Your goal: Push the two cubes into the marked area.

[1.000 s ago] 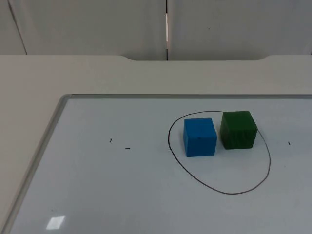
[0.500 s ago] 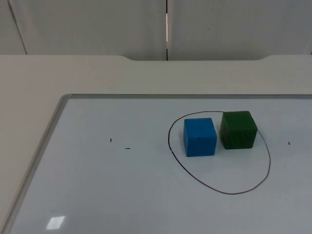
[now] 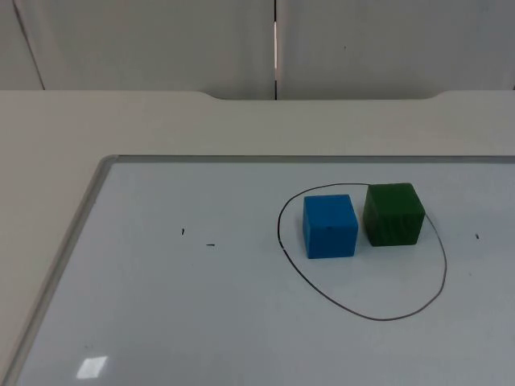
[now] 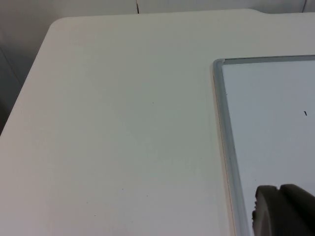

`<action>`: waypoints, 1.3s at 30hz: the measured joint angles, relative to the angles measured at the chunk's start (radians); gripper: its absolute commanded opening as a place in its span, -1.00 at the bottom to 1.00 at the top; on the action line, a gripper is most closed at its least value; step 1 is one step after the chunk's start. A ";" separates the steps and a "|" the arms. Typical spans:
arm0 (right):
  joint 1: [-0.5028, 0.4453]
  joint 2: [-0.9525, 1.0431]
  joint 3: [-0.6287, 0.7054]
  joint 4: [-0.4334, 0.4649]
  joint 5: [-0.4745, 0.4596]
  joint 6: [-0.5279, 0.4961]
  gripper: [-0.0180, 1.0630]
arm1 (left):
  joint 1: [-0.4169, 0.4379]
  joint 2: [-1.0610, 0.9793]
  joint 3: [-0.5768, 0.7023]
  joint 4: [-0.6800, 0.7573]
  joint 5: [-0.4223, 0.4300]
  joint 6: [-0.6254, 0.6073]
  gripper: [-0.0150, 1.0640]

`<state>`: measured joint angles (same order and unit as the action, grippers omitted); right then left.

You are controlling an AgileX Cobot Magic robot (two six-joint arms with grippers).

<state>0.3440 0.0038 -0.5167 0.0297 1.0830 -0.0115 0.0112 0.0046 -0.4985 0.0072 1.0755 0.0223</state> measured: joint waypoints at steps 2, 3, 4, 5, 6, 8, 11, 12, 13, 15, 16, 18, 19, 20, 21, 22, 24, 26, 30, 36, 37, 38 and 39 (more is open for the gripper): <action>0.000 0.000 0.000 0.000 0.000 0.000 0.99 | 0.000 0.000 0.000 0.000 0.000 0.000 -0.68; 0.000 0.000 0.000 0.000 0.000 0.000 0.99 | 0.000 0.000 0.000 0.000 0.000 0.000 -0.54; 0.000 0.000 0.000 0.000 0.000 0.000 0.99 | 0.000 0.000 0.000 0.000 0.000 0.000 -0.38; 0.000 0.000 0.000 0.000 0.000 0.000 0.99 | 0.000 0.000 0.000 0.000 0.000 0.000 -0.18; 0.000 0.000 0.000 0.000 0.000 0.000 0.99 | 0.000 0.000 0.000 0.000 0.000 0.000 0.00; 0.000 0.000 0.000 0.000 0.000 0.000 0.99 | 0.000 0.000 0.000 0.000 0.000 0.000 0.24; 0.000 0.000 0.000 0.000 0.000 0.000 0.99 | 0.000 0.000 0.000 0.000 0.000 0.000 0.99; 0.000 0.000 0.000 0.000 0.000 0.000 0.99 | 0.000 0.000 0.000 0.000 0.000 0.000 0.97; 0.000 0.000 0.000 0.000 0.000 0.000 0.99 | 0.000 0.000 0.000 0.000 0.000 0.000 0.97; 0.000 0.000 0.000 0.000 0.000 0.000 0.99 | 0.000 0.000 0.000 0.000 0.000 0.000 0.97; 0.000 0.000 0.000 0.000 0.000 0.000 0.99 | 0.000 0.000 0.000 0.000 0.000 0.000 0.97; 0.000 0.000 0.000 0.000 0.000 0.000 0.99 | 0.000 0.000 0.000 0.000 0.000 0.000 0.97; 0.000 0.000 0.000 0.000 0.000 0.000 0.99 | 0.000 0.000 0.000 0.000 0.000 0.000 0.97; 0.000 0.000 0.000 0.000 0.000 0.000 0.99 | 0.000 0.000 0.000 0.000 0.000 0.000 0.97; 0.000 0.000 0.000 0.000 0.000 0.000 0.99 | 0.000 0.000 0.000 0.000 0.000 0.000 0.97; 0.000 0.000 0.000 0.000 0.000 0.000 0.99 | 0.000 0.000 0.000 0.000 0.000 0.000 0.97; 0.000 0.000 0.000 0.000 0.000 0.000 0.99 | 0.000 0.000 0.000 0.000 0.000 0.000 0.97; 0.000 0.000 0.000 0.000 0.000 0.000 0.99 | 0.000 0.000 0.000 0.000 0.000 0.000 0.97; 0.000 0.000 0.000 0.000 0.000 0.000 0.99 | 0.000 0.000 0.000 0.000 0.000 0.000 0.97; 0.000 0.000 0.000 0.000 0.000 0.000 0.99 | 0.000 0.000 0.000 0.000 0.002 0.000 0.97; 0.000 0.000 0.000 0.000 0.000 0.000 0.99 | 0.000 0.000 0.000 0.000 0.002 0.000 0.97; 0.000 0.000 0.000 0.000 0.000 0.000 0.99 | 0.000 0.000 0.000 0.000 0.002 0.000 0.97; 0.000 0.000 0.000 0.000 0.000 0.000 0.99 | 0.000 0.000 0.000 0.000 0.002 0.000 0.97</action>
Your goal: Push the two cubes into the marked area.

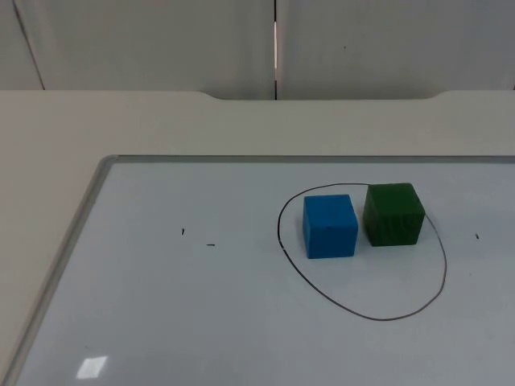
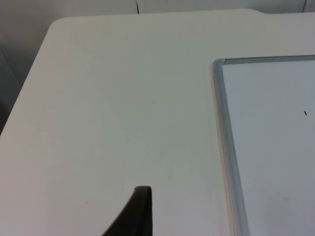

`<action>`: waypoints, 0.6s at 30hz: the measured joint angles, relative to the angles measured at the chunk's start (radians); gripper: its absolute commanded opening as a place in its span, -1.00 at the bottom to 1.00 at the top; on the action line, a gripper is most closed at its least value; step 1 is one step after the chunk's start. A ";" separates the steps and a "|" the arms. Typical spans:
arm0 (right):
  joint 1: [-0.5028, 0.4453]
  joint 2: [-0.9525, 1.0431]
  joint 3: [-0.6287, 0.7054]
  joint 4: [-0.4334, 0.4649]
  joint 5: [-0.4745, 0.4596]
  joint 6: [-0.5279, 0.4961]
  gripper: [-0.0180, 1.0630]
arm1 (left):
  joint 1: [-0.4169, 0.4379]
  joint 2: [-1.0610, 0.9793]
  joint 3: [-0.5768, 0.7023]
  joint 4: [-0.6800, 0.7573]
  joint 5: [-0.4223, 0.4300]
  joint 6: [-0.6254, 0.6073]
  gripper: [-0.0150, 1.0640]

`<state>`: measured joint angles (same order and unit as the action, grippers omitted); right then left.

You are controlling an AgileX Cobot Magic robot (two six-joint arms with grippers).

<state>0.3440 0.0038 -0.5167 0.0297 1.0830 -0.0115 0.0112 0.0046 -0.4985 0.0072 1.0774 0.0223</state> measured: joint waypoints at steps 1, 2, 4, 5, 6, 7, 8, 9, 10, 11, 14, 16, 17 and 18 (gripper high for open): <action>0.000 0.000 0.000 0.000 0.000 0.000 0.99 | 0.000 0.000 0.000 0.000 0.000 0.000 0.97; 0.000 0.000 0.000 0.000 0.000 0.000 0.99 | 0.000 0.000 0.000 0.000 0.000 0.000 0.97; 0.000 0.000 0.000 0.000 0.000 0.000 0.99 | 0.000 0.000 0.000 0.000 0.000 0.000 0.97; 0.000 0.000 0.000 0.000 0.000 0.000 0.99 | 0.000 0.000 0.000 0.000 0.000 0.000 0.97; 0.000 0.000 0.000 0.000 0.000 0.000 0.99 | 0.000 0.000 0.000 0.000 0.000 0.000 0.97; 0.000 0.000 0.000 0.000 0.000 0.000 0.99 | 0.000 0.000 0.000 0.000 0.000 0.000 0.97; 0.000 0.000 0.000 0.000 0.000 0.000 0.99 | 0.000 0.000 0.000 0.000 0.000 0.000 0.97; 0.000 0.000 0.000 0.000 0.000 0.000 0.99 | 0.000 0.000 0.000 0.000 0.000 0.000 0.97; 0.000 0.000 0.000 0.000 0.000 0.000 0.99 | 0.000 0.000 0.000 0.000 0.000 0.000 0.97; 0.000 0.000 0.000 0.000 0.000 0.000 0.99 | 0.000 0.000 0.000 0.000 0.000 0.000 0.97; -0.020 0.000 0.000 0.000 0.000 0.000 0.99 | 0.000 0.000 0.000 0.000 0.000 0.000 0.97; -0.059 0.000 0.000 0.000 0.000 0.000 0.99 | 0.000 0.000 0.000 0.000 0.000 0.000 0.97; -0.059 0.000 0.000 0.000 0.000 0.000 0.99 | 0.000 0.000 0.000 0.000 0.000 0.000 0.97; -0.082 0.000 0.000 0.000 0.000 0.000 0.99 | 0.000 0.000 0.000 0.000 0.000 0.000 0.97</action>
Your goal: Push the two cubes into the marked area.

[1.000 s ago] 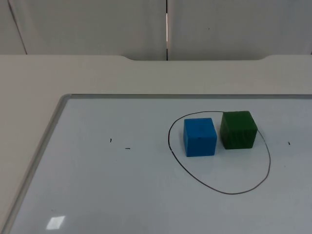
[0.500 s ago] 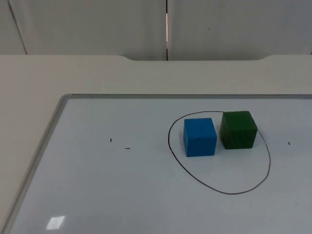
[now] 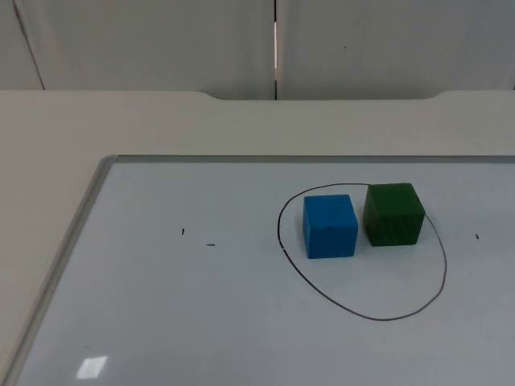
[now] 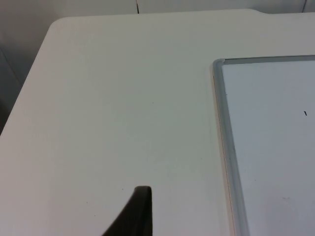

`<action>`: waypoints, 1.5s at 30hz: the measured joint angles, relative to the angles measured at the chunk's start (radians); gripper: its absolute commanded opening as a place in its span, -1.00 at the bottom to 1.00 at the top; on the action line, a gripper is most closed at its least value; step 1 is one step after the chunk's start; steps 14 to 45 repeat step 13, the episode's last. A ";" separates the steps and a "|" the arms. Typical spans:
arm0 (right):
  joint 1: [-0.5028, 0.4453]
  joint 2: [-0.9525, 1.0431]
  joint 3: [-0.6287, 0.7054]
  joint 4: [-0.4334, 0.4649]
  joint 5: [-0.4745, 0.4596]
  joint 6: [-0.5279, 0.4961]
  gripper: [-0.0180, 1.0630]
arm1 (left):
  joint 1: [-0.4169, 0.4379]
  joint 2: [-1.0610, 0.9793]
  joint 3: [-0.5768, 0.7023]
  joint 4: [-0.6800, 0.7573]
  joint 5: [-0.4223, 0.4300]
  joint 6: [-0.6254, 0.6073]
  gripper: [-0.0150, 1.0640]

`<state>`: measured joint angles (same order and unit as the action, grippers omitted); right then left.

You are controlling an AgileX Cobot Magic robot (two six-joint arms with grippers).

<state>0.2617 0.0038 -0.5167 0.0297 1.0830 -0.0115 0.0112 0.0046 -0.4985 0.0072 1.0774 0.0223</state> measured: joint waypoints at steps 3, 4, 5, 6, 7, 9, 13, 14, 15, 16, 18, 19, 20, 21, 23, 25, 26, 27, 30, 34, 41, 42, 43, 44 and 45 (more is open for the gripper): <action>-0.070 0.000 0.000 0.000 0.000 0.000 0.99 | 0.000 0.000 0.000 0.000 0.000 0.000 0.97; -0.091 0.000 0.000 0.000 0.000 0.000 0.99 | 0.000 0.000 0.000 0.000 0.000 0.000 0.97; -0.091 0.000 0.000 0.000 0.000 0.000 0.99 | 0.000 0.000 0.000 0.000 0.000 0.000 0.97; -0.115 0.000 0.000 0.000 0.000 0.000 0.99 | 0.000 0.000 0.000 0.000 0.000 0.000 0.97; -0.137 0.000 0.000 0.000 0.000 0.000 0.99 | 0.000 0.000 0.000 0.000 0.000 0.000 0.97; -0.170 0.000 0.000 0.000 0.000 0.000 0.99 | 0.000 0.000 0.000 0.000 0.000 0.000 0.97; -0.213 0.000 0.000 0.000 0.000 0.000 0.99 | 0.000 0.000 0.000 0.000 0.000 0.000 0.97; -0.213 0.000 0.000 0.000 0.000 0.000 0.99 | 0.000 0.000 0.000 0.000 0.000 0.000 0.97; -0.213 0.000 0.000 0.000 0.000 0.000 0.99 | 0.000 0.000 0.000 0.000 0.000 0.000 0.97; -0.213 0.000 0.000 0.000 0.000 0.000 0.99 | 0.000 0.000 0.000 0.000 0.000 0.000 0.97; -0.213 0.000 0.000 0.000 0.000 0.000 0.99 | 0.000 0.000 0.000 0.000 0.000 0.000 0.97; -0.213 0.000 0.000 0.000 0.000 0.000 0.99 | 0.000 0.000 0.000 0.000 0.000 0.000 0.97; -0.213 0.000 0.000 0.000 0.000 0.000 0.99 | 0.000 0.000 0.000 0.000 0.000 0.000 0.97; -0.213 0.000 0.000 0.000 0.000 0.000 0.99 | 0.000 0.000 0.000 0.000 0.000 0.000 0.97; -0.213 0.000 0.000 0.000 0.000 0.000 0.99 | 0.000 0.000 0.000 0.000 0.000 0.000 0.97; -0.213 0.000 0.000 0.000 0.000 0.000 0.99 | 0.000 0.000 0.000 0.000 0.000 0.000 0.97; -0.213 0.000 0.000 0.000 0.000 0.000 0.99 | 0.000 0.000 0.000 0.000 0.000 0.000 0.97; -0.213 0.000 0.000 0.000 0.000 0.000 0.99 | 0.000 0.000 0.000 0.000 0.000 0.000 0.97; -0.213 0.000 0.000 0.000 0.000 0.000 0.99 | 0.000 0.000 0.000 0.000 0.000 0.000 0.97; -0.213 0.000 0.000 0.000 0.000 0.000 0.99 | 0.000 0.000 0.000 0.000 0.000 0.000 0.97; -0.213 0.000 0.000 0.000 0.000 0.000 0.99 | 0.000 0.000 0.000 0.000 0.000 0.000 0.97; -0.213 0.000 0.000 0.000 0.000 0.000 0.99 | 0.000 0.000 0.000 0.000 0.000 0.000 0.97; -0.213 0.000 0.000 0.000 0.000 0.000 0.99 | 0.000 0.000 0.000 0.000 0.000 0.000 0.97; -0.213 0.000 0.000 0.000 0.000 0.000 0.99 | 0.000 0.000 0.000 0.000 0.000 0.000 0.97; -0.213 0.000 0.000 0.000 0.000 0.000 0.99 | 0.000 0.000 0.000 0.000 0.000 0.000 0.97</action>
